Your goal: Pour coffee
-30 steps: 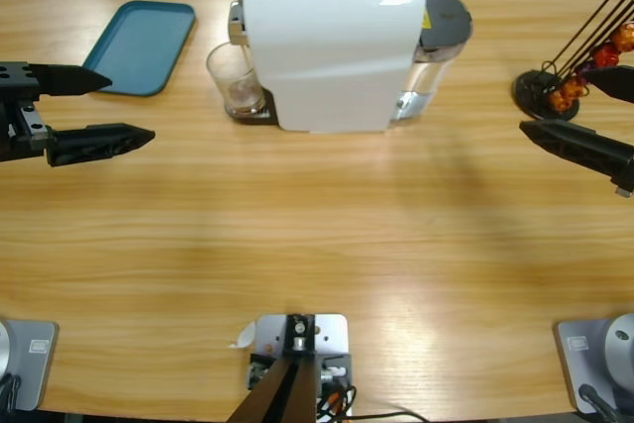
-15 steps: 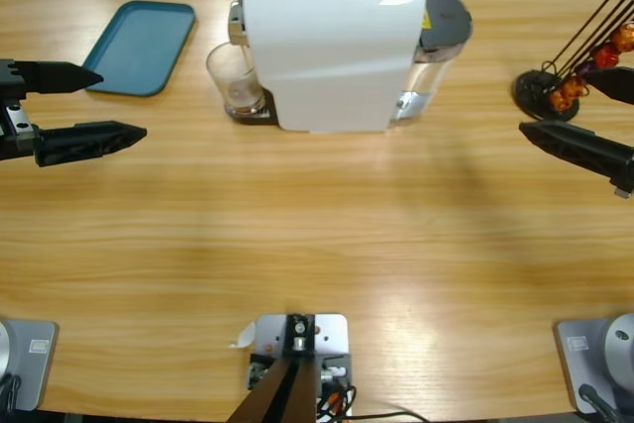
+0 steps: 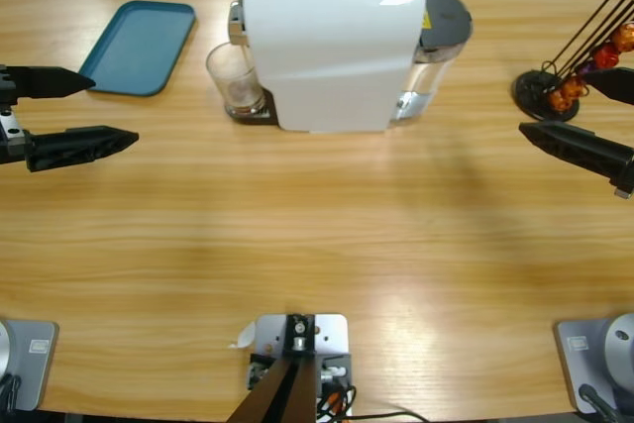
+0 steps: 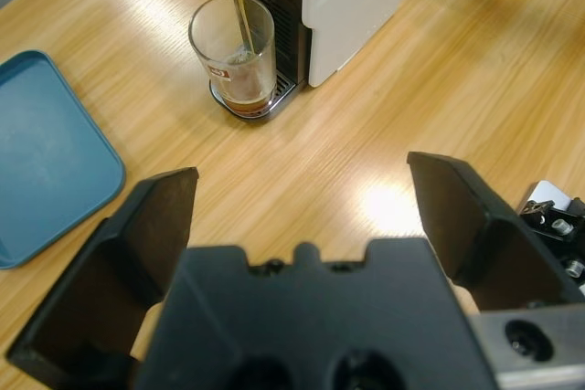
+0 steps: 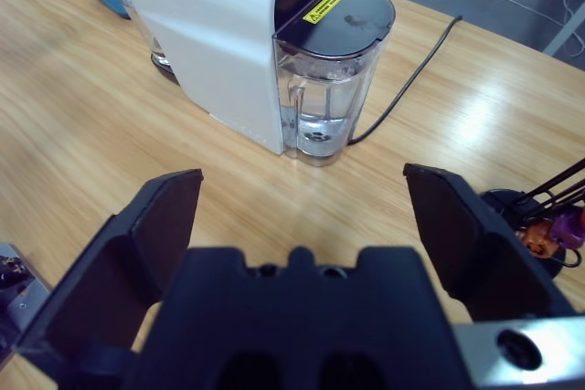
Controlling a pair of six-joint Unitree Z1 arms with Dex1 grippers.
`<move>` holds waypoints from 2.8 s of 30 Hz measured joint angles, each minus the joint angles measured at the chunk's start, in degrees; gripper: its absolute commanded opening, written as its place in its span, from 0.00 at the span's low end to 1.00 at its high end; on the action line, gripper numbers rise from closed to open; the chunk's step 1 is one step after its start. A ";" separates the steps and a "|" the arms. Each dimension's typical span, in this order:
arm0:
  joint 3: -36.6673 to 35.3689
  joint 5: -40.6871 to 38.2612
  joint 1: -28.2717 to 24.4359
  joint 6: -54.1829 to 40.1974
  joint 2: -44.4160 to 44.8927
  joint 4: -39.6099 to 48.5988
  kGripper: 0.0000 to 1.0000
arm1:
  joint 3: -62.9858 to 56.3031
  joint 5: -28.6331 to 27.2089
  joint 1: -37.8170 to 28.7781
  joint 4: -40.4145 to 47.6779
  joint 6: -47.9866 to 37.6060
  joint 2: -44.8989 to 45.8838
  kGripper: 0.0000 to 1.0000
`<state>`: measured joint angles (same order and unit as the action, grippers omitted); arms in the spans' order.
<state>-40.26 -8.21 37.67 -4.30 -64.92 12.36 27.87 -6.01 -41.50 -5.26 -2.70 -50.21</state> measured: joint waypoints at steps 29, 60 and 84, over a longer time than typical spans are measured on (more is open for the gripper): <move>0.23 0.09 -0.24 0.10 0.36 0.21 0.99 | -0.02 0.00 0.00 0.00 0.00 0.00 0.99; 0.23 -0.47 -1.98 -0.48 -4.27 0.07 1.00 | -0.04 0.85 0.00 0.03 -0.01 -2.46 0.99; -1.72 -12.95 -10.39 -17.47 -28.58 -22.01 1.00 | 0.22 3.18 0.00 0.03 -0.01 -7.99 0.99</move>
<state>-41.98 -21.16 27.28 -21.77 -93.50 -9.65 28.09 -2.83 -41.50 -5.23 -2.70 -58.20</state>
